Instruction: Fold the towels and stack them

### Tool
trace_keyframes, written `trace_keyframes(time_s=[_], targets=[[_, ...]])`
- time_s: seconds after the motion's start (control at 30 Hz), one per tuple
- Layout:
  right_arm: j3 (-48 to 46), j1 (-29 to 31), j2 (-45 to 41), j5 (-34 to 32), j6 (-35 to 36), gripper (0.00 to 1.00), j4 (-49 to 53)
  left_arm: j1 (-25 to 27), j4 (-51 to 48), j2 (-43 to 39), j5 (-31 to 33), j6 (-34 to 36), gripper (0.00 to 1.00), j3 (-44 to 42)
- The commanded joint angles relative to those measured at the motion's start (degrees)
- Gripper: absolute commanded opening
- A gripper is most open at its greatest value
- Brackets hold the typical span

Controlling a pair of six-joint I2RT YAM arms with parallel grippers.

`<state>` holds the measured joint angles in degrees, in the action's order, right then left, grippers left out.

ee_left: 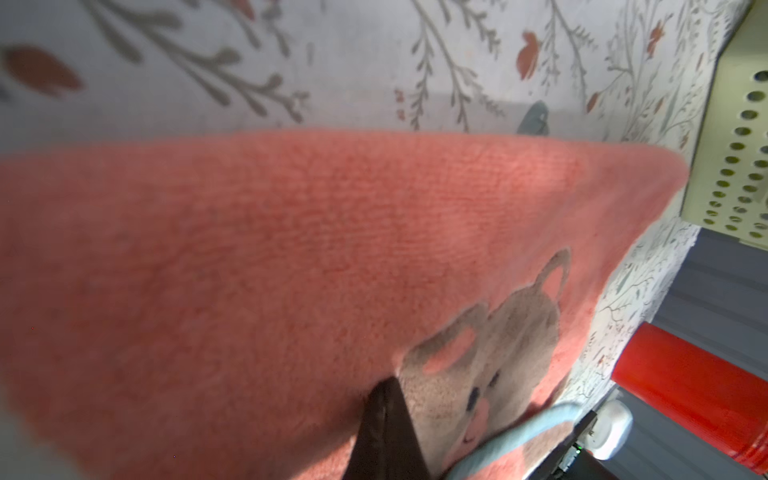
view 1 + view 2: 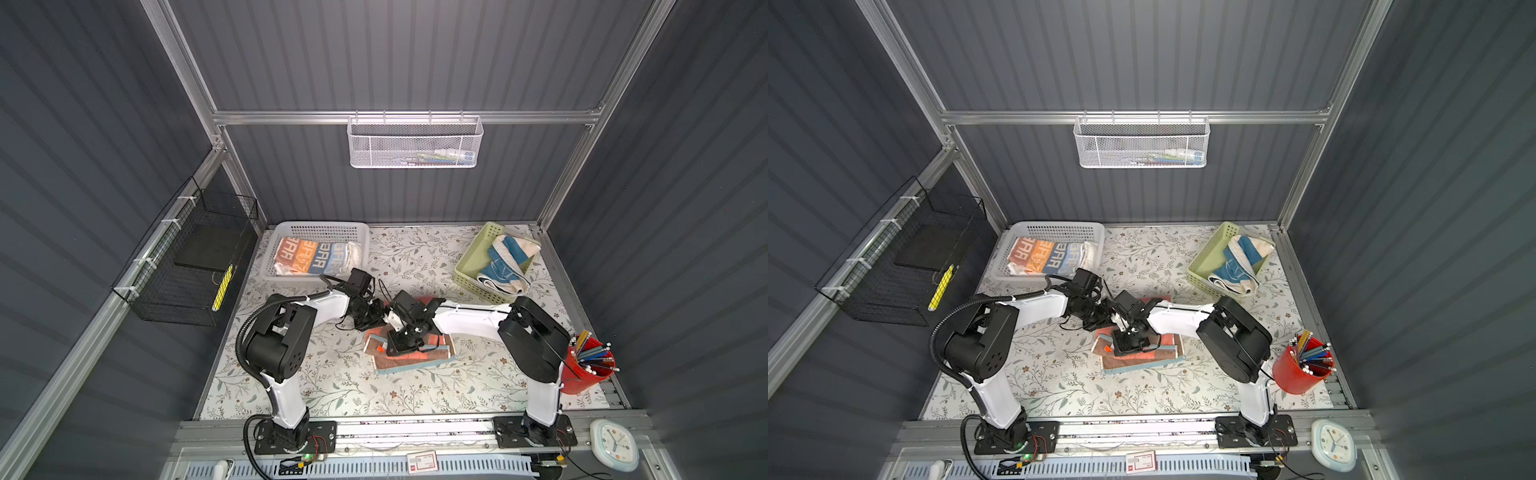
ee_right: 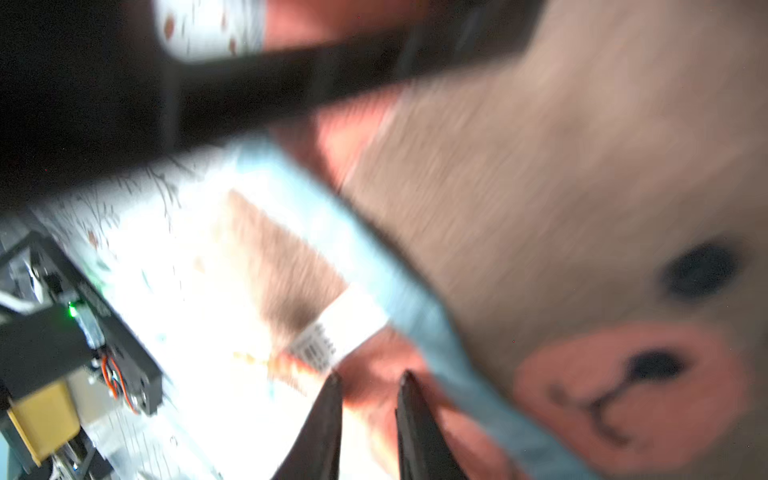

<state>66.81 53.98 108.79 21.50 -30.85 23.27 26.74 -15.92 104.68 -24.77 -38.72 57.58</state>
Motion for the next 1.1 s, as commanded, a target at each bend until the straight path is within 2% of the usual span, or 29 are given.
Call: trace_keyframes(time_s=[0.0, 0.2, 0.33, 0.43, 0.57, 0.7, 0.93, 1.07], targets=[[-4.65, 4.07, -4.21, 2.46, 0.2, 0.26, 2.95, -0.19, -0.57, 4.77, 3.21, -1.36, 0.0, -1.97], [-11.0, 10.94, -13.7, 4.81, -3.06, 0.26, 3.89, -0.64, -1.53, 5.62, 3.44, -0.23, 0.0, -0.65], [-11.41, 9.62, -20.7, 0.16, -3.7, 0.3, 7.11, -0.64, -2.22, 5.07, 3.08, 0.94, 0.01, 0.33], [-9.86, 4.94, -22.5, -3.97, -3.44, 0.38, 8.37, -0.64, -3.09, 4.37, 3.31, 1.88, 0.02, 0.68], [-5.27, -1.94, -18.09, -5.38, -3.45, 0.39, 6.71, -0.64, -3.7, 4.93, 1.97, 2.42, 0.02, 1.48], [1.49, -5.62, -9.8, -5.85, -3.22, 0.37, 4.14, -0.7, -1.79, 5.46, -0.07, 0.98, 0.02, 0.92], [11.76, -6.42, 4.66, -7.86, -1.06, 0.16, 3.57, -0.73, 0.21, 5.88, -0.96, -0.55, 0.02, 0.19], [10.33, -6.18, 7.68, -6.07, -2.62, 0.09, 1.62, -0.73, 0.37, 5.88, -0.91, -0.94, 0.01, -0.05]])
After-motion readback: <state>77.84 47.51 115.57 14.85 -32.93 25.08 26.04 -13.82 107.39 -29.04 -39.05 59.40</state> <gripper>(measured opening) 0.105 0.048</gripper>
